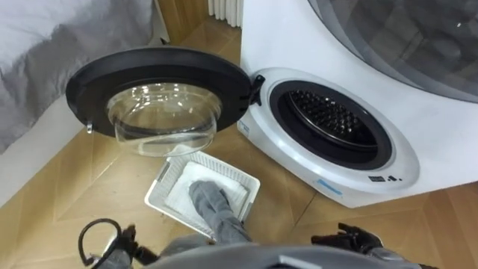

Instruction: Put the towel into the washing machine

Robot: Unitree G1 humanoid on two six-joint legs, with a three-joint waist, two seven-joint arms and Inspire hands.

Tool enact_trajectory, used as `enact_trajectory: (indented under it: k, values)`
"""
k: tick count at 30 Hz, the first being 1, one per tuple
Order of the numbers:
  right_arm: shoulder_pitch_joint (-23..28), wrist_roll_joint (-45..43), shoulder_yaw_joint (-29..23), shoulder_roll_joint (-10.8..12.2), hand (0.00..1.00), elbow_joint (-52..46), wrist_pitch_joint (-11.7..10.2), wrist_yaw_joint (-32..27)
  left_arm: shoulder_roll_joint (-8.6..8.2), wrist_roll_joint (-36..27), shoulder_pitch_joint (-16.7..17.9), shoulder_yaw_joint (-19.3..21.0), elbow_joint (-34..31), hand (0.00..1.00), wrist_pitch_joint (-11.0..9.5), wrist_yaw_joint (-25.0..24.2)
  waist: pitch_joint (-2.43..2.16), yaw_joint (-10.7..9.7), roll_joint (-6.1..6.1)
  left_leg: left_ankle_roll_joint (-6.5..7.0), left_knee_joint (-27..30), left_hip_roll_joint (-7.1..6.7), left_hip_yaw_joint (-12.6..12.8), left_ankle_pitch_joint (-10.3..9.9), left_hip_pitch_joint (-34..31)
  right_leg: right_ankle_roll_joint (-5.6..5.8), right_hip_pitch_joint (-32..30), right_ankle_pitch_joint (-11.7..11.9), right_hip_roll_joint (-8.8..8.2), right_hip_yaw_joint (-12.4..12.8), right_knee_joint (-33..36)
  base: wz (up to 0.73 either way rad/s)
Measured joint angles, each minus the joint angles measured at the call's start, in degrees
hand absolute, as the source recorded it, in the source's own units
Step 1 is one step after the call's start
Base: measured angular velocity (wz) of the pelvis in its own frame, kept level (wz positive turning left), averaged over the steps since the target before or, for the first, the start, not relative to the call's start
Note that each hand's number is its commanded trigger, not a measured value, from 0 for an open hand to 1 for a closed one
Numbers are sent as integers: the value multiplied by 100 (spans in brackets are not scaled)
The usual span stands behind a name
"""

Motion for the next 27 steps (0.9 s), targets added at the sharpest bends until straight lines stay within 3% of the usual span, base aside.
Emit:
enact_trajectory:
  k: [4, 6, 7, 12, 14, 18, 21, 22, 24, 27]
  values:
    - [-283, -8, 345, 79, 0, 17, -135, 155, -76, 128, -537, -428, 130, 0, -433, 230, 31, -33, 19, 33, -16, -25, 23, 88, -269, 0, -361, 0, -47, 17, 165, -3]
    - [-427, -33, 382, 154, 0, 40, -148, 189, -91, 251, -764, -603, 230, 0, -589, 270, 70, -38, 5, 48, 9, -25, 48, 119, -448, 0, -600, 0, -67, 33, 280, -6]
    - [-532, -57, 423, 202, 0, 52, -190, 191, -97, 315, -906, -705, 321, 0, -664, 280, 113, -53, -23, 62, 6, -33, 69, 159, -575, 0, -778, 0, -85, 59, 368, -6]
    - [-897, -130, 678, 279, 0, 59, -309, 190, -239, 587, -1292, -1193, 552, 0, -828, 340, 202, -141, -12, 112, 182, -17, 171, 201, -1193, 3, -1555, -2, -157, 163, 780, -12]
    - [-1178, -183, 699, 335, 0, 82, -369, 173, -259, 718, -1522, -1486, 604, 0, -888, 386, 322, -221, -15, 128, 355, -6, 223, 210, -1560, 4, -2007, -3, -198, 181, 1089, -8]
    - [-1498, -263, 859, 427, 0, 7, -436, 126, -291, 933, -2012, -1889, 749, 0, -971, 394, 367, -289, -13, 157, 694, -3, 243, 222, -2257, -1, -2688, 0, -221, 255, 1334, -9]
    - [-1692, -396, 917, 455, 0, -217, -518, 136, -332, 1233, -2381, -1944, 753, 0, -1014, 407, 419, -363, -5, 188, 1033, 30, 291, 203, -2816, -48, -3271, -14, -217, 374, 1648, -15]
    - [-1761, -402, 925, 463, 0, -318, -516, 131, -353, 1313, -2565, -2049, 753, 0, -1031, 409, 463, -376, -28, 210, 1181, 64, 342, 189, -3039, -82, -3535, -35, -225, 420, 1836, -12]
    - [-1875, -434, 972, 486, 0, -503, -501, 135, -340, 1393, -2794, -2212, 755, 0, -1042, 425, 510, -421, -71, 245, 1433, 127, 407, 164, -3417, -131, -3982, -71, -254, 480, 2170, -13]
    - [-2133, -414, 1162, 537, 0, -756, -522, 132, -263, 1553, -3169, -2437, 743, 0, -1062, 441, 542, -554, -90, 267, 1957, 242, 471, 54, -4146, -206, -4734, -121, -209, 634, 2666, -20]
